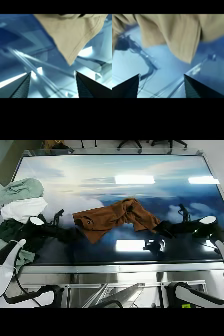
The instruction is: Fold the shirts.
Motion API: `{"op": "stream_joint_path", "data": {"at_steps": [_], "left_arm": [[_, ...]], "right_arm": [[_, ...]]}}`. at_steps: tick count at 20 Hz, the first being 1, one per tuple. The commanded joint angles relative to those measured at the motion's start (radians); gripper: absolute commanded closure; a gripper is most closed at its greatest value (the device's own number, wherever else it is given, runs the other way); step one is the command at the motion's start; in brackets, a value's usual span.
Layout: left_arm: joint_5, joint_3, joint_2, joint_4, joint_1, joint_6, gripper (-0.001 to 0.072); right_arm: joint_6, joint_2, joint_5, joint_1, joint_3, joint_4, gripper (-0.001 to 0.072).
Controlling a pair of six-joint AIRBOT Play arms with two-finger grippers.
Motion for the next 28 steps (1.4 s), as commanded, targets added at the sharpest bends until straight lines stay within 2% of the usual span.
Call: {"op": "stream_joint_path", "data": {"at_steps": [1,3,6,7,8,9,10,12,13,16,17,18,20,23,25,28], "left_arm": [[0.184,-0.066,-0.008,-0.095,-0.105,0.035,0.0104],[0.193,-0.019,-0.071,-0.092,-0.159,0.034,0.0104],[0.123,0.103,-0.184,-0.094,-0.208,0.022,0.0106],[0.089,0.142,-0.209,-0.093,-0.219,0.017,0.0177],[0.054,0.18,-0.229,-0.092,-0.227,0.017,0.0455],[0.026,0.21,-0.24,-0.09,-0.229,0.017,0.0643],[0.005,0.232,-0.244,-0.09,-0.229,0.016,0.0672],[0.003,0.244,-0.232,-0.09,-0.22,0.016,0.0694],[0.005,0.243,-0.222,-0.09,-0.209,0.016,0.0694],[-0.004,0.243,-0.203,-0.091,-0.177,0.007,0.0694],[-0.006,0.243,-0.195,-0.092,-0.164,0.007,0.0694],[-0.01,0.243,-0.18,-0.092,-0.154,0.007,0.0694],[-0.032,0.247,-0.116,-0.092,-0.124,0.008,0.0695],[-0.136,0.326,0.044,-0.092,-0.04,-0.014,0.0695],[-0.204,0.443,0.183,-0.093,0.027,-0.043,0.0695],[-0.19,0.673,0.398,-0.095,0.124,-0.073,0.0696]], "right_arm": [[0.007,-0.003,-0.122,0.08,-0.105,0.041,0.0104],[0.007,-0.032,-0.21,0.159,-0.105,0.051,0.0109],[-0.035,-0.092,-0.341,0.251,-0.104,0.135,0.0109],[-0.079,-0.109,-0.37,0.268,-0.103,0.198,0.0109],[-0.132,-0.124,-0.39,0.277,-0.102,0.27,0.0109],[-0.191,-0.135,-0.406,0.279,-0.101,0.344,0.0109],[-0.24,-0.144,-0.42,0.277,-0.101,0.409,0.0109],[-0.315,-0.153,-0.457,0.277,-0.1,0.509,0.0111],[-0.339,-0.156,-0.473,0.277,-0.1,0.538,0.0145],[-0.398,-0.158,-0.504,0.277,-0.1,0.602,0.0466],[-0.43,-0.158,-0.499,0.278,-0.1,0.626,0.0604],[-0.439,-0.155,-0.486,0.278,-0.1,0.645,0.0693],[-0.439,-0.126,-0.411,0.267,-0.085,0.649,0.0692],[-0.4,0.008,-0.209,0.175,0.017,0.65,0.0692],[-0.344,0.132,-0.114,0.077,0.151,0.65,0.0692],[-0.295,0.285,-0.066,-0.047,0.408,0.65,0.0693]]}}
